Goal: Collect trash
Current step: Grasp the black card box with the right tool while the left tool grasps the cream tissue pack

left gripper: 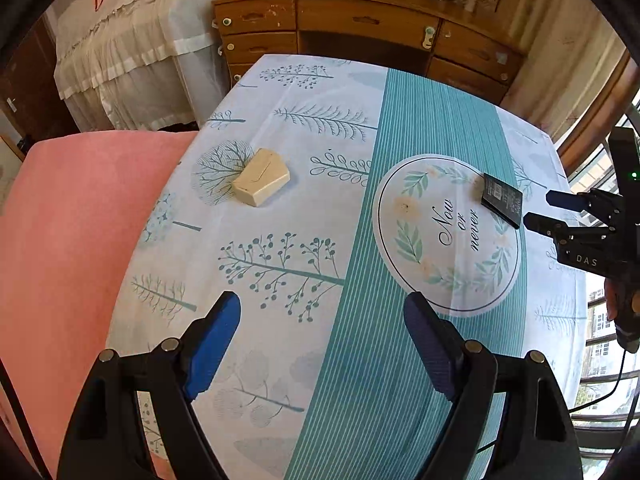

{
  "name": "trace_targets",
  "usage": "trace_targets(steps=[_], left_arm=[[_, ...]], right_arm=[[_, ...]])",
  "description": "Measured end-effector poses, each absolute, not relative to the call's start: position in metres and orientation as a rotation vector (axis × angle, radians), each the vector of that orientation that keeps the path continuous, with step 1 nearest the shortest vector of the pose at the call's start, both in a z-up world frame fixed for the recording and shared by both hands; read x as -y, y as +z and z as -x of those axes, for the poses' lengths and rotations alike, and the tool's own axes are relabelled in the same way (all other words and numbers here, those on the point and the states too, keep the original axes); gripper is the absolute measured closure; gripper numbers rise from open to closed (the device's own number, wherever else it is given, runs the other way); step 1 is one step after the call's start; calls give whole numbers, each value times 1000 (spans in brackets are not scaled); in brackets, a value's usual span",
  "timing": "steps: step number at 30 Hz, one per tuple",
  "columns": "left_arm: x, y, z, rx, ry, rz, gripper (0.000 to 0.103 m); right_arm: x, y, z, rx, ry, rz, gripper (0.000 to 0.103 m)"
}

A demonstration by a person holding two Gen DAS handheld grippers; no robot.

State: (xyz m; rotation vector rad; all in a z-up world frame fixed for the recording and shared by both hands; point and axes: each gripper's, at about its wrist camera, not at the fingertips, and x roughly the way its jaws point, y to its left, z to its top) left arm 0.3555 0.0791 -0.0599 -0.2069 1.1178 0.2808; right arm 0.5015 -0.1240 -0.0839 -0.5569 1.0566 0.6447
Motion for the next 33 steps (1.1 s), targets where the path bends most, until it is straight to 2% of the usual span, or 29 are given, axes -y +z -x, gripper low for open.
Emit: trace_targets(steps=[10, 21, 23, 28, 33], left_arm=[[-85, -92, -389, -1191, 342, 254, 21], [-102, -92, -404, -1199, 369, 250, 21], [-108, -89, -408, -1197, 374, 240, 21], [-133, -81, -421, -1178, 393, 222, 21], [-164, -83, -438, -1193, 395, 196, 21]], right_arm=[[104, -124, -532, -1078, 822, 761, 42], [108, -126, -550, -1140, 887, 768, 42], [108, -125, -550, -1135, 902, 768, 46], [105, -116, -546, -1113, 910, 734, 71], [96, -119, -551, -1170, 902, 667, 75]])
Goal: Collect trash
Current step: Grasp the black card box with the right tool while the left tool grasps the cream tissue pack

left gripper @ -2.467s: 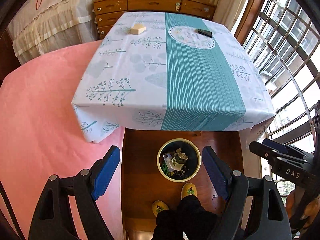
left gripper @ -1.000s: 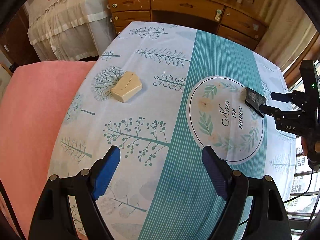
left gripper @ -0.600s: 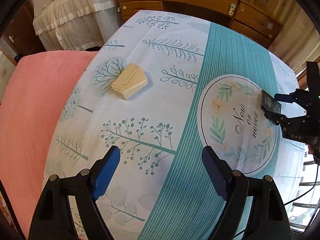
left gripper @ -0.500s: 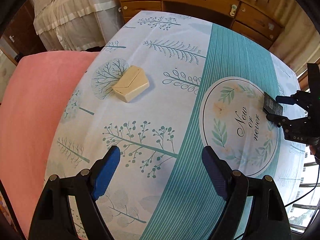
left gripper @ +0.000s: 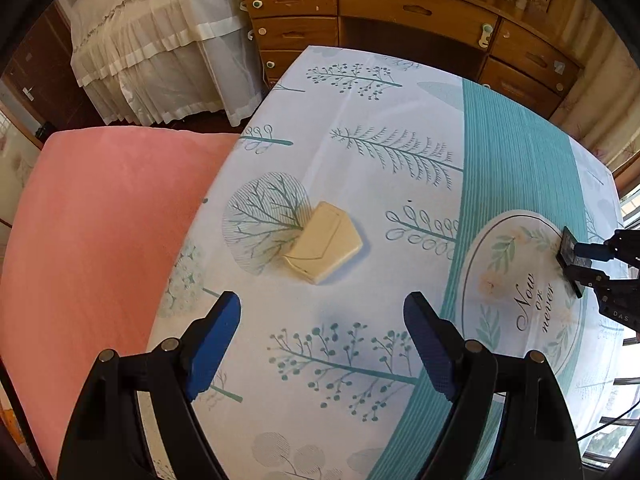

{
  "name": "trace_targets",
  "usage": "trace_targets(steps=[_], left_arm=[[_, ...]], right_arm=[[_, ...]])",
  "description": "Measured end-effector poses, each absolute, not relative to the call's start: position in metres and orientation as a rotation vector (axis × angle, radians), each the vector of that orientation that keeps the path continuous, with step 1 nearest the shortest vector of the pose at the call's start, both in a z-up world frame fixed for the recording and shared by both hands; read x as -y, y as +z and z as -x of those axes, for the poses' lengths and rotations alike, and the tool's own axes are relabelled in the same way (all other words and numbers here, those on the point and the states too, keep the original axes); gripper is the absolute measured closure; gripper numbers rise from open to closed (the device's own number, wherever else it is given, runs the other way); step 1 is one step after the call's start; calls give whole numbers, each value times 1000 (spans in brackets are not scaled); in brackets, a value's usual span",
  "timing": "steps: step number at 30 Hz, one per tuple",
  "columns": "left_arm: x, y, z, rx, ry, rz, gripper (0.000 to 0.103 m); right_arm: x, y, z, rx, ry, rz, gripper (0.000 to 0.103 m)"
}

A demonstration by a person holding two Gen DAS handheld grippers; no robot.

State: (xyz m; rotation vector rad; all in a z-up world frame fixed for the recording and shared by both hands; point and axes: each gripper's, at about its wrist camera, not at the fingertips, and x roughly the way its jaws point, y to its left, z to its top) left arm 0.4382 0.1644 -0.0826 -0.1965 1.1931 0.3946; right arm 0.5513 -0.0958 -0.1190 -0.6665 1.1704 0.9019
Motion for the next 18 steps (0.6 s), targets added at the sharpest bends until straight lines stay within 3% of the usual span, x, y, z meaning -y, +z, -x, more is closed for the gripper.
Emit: trace_targets(steps=[12, 14, 15, 16, 18], left_arm=[[-188, -128, -493, -1331, 258, 97, 21], [-187, -133, -498, -1339, 236, 88, 23], [-186, -136, -500, -1346, 227, 82, 29], [-185, -140, -502, -1359, 218, 72, 39], [-184, -147, -504, -1384, 210, 66, 48]], right_arm=[[105, -115, -562, -1216, 885, 492, 75], [111, -112, -563, -1213, 890, 468, 62], [115, -111, -564, -1211, 896, 459, 48], [118, -110, -564, -1205, 901, 458, 40], [123, -108, -565, -1180, 901, 465, 39]])
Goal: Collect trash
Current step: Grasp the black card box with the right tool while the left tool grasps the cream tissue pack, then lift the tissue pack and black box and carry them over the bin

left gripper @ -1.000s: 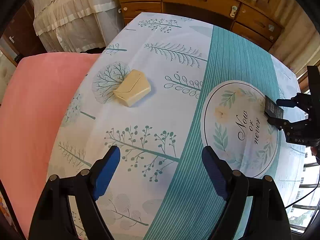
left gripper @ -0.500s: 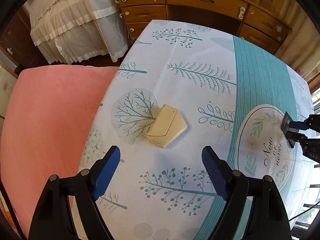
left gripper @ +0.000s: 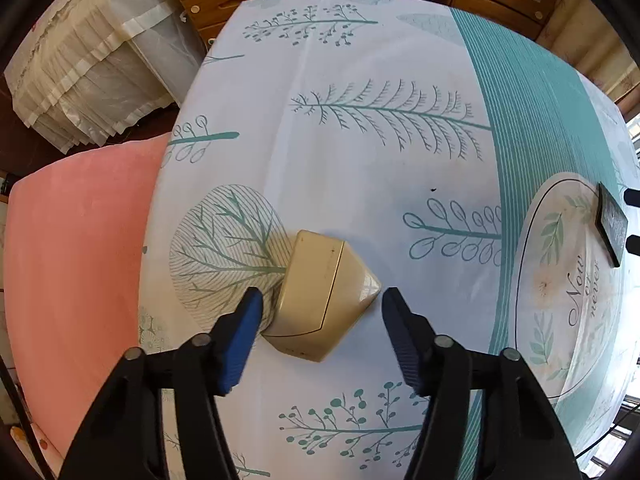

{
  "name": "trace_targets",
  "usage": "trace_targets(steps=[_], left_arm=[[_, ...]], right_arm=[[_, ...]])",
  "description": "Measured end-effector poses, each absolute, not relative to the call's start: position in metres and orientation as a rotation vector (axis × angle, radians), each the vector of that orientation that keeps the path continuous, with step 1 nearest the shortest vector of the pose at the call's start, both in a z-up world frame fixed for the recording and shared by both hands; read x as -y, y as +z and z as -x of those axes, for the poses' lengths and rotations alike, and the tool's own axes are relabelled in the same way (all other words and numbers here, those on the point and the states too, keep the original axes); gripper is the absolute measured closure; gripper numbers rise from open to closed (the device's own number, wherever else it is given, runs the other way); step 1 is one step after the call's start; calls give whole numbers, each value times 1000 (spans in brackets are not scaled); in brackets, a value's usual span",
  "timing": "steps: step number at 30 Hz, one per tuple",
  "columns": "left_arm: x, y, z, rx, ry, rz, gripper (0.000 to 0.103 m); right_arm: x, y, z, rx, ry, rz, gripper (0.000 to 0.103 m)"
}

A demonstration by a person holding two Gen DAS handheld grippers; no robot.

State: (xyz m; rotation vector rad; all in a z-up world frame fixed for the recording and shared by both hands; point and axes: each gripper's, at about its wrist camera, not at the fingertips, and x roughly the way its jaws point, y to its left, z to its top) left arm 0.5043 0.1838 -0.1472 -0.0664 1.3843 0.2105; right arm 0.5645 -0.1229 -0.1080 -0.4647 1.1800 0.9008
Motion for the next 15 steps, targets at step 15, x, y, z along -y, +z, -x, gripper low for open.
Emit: trace_targets(steps=[15], left_arm=[[-154, -137, -486, -1322, 201, 152, 61]], right_arm=[[109, -133, -551, -1162, 815, 658, 39]])
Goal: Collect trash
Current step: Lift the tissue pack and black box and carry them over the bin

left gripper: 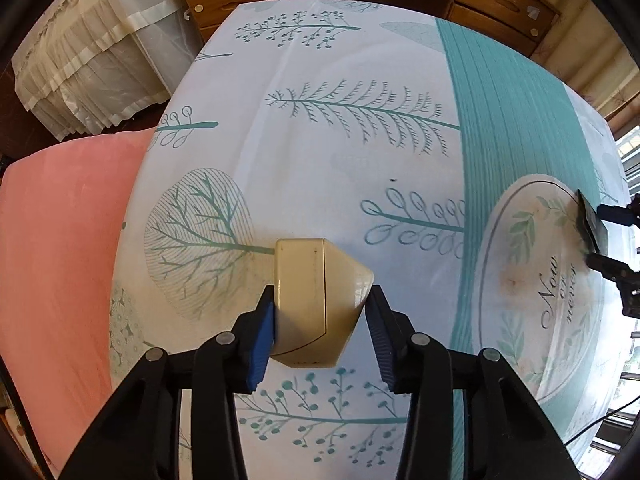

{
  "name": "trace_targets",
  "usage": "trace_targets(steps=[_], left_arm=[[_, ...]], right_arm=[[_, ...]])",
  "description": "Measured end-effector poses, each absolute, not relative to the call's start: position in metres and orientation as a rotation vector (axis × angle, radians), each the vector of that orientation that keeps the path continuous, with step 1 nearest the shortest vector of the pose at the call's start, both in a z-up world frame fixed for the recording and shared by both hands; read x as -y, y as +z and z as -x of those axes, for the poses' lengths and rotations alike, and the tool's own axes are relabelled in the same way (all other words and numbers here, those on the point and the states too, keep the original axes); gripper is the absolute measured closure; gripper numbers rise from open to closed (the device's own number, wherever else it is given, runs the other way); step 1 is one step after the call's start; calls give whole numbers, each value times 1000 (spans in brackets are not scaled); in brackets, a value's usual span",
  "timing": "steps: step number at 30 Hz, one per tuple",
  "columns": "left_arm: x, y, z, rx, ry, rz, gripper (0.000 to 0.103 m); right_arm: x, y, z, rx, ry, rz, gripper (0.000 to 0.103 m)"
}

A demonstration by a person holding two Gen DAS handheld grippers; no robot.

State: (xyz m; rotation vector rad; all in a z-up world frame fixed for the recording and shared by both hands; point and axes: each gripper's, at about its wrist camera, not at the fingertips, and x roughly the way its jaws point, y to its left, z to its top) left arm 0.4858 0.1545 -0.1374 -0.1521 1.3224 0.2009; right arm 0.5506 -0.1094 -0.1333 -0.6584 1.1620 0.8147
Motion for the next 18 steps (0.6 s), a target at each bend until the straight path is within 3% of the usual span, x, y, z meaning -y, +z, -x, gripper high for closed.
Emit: trace_targets(steps=[18], left_arm=[[-101, -92, -398, -1230, 120, 276, 61]], right_arm=[[118, -117, -520, -1228, 760, 503, 43]])
